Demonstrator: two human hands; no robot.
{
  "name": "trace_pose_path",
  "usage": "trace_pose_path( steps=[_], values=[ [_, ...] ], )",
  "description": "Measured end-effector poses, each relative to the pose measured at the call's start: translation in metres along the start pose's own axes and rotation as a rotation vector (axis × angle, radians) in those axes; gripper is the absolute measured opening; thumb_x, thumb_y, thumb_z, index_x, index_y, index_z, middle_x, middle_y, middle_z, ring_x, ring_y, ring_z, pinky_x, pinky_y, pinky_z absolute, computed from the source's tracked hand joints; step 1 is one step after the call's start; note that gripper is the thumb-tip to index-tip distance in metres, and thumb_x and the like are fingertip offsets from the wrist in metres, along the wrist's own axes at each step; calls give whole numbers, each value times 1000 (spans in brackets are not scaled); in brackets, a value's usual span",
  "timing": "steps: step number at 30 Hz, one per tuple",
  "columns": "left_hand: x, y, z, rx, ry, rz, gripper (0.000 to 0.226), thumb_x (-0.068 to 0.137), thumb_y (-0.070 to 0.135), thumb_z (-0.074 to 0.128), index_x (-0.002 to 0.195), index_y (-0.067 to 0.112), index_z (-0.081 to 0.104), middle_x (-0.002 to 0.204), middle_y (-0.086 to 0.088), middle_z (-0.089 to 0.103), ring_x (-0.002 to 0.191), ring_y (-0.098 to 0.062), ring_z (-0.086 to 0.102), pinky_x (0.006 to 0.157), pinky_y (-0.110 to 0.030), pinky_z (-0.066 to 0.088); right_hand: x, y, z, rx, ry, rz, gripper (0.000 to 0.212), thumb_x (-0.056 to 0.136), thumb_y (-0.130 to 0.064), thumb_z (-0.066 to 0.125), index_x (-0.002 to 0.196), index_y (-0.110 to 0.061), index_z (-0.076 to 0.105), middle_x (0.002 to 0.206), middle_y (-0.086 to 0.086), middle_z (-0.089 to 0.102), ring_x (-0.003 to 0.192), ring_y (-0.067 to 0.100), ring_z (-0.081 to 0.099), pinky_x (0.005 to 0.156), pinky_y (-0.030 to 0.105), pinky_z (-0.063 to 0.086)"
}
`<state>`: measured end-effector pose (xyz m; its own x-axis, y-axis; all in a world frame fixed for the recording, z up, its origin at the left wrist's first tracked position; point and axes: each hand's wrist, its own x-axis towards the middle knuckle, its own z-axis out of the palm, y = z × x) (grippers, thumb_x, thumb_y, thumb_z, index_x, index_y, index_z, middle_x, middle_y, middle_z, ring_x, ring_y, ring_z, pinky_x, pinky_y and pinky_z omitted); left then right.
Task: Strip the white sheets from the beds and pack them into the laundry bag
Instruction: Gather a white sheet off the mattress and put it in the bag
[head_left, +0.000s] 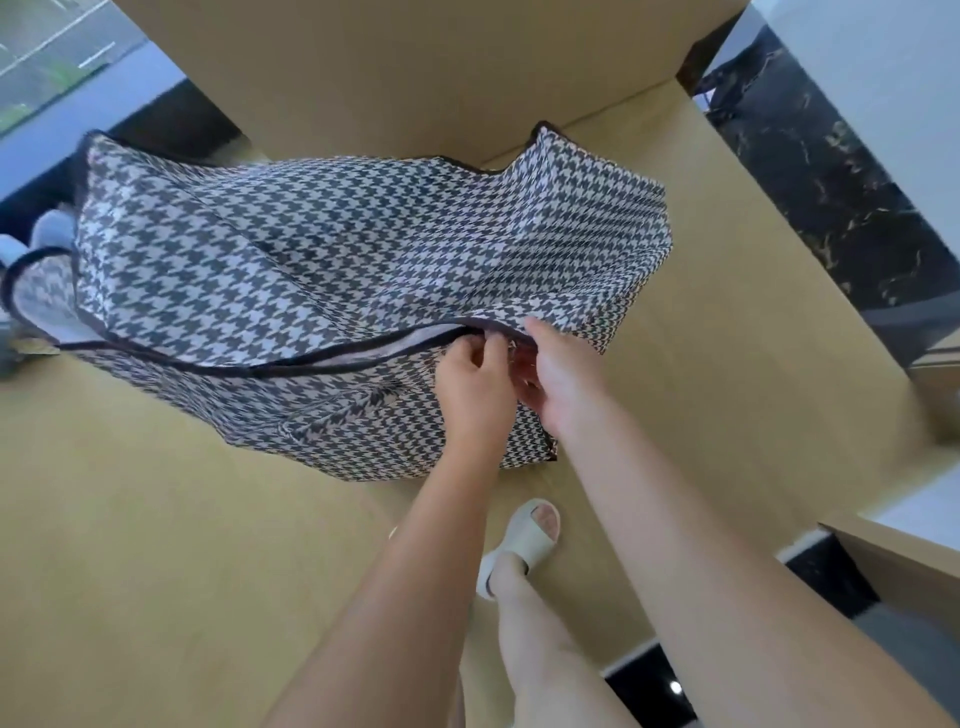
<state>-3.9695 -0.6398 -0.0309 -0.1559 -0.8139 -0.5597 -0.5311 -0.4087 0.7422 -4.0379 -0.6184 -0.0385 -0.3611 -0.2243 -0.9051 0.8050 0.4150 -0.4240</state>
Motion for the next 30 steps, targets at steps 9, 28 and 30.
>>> trace_pose_path(
  steps=[9, 28, 30],
  values=[
    [-11, -12, -78, 1045, 79, 282, 40, 101, 26, 32, 63, 12, 32, 60, 2, 35, 58, -25, 40, 51, -31, 21, -13, 28, -25, 200, 217, -4, 17, 94, -17, 46, 77, -14, 44, 61, 0, 42, 45, 9, 38, 36, 19, 27],
    [15, -15, -201, 1202, -158, 483, 29, 97, 19, 39, 69, 11, 42, 69, -2, 46, 67, -27, 46, 51, -30, 23, -86, 102, 71, 115, 34, 256, 40, 86, -51, 60, 81, -12, 53, 57, 0, 48, 48, 14, 45, 44, 23, 35],
    [10, -20, -208, 1182, -232, 556, 30, 98, 22, 39, 69, 13, 42, 71, 0, 47, 68, -23, 46, 55, -30, 29, -91, 101, 112, 14, -106, 335, 43, 84, -55, 60, 83, -13, 57, 63, 2, 54, 54, 17, 51, 48, 22, 40]
  ],
)
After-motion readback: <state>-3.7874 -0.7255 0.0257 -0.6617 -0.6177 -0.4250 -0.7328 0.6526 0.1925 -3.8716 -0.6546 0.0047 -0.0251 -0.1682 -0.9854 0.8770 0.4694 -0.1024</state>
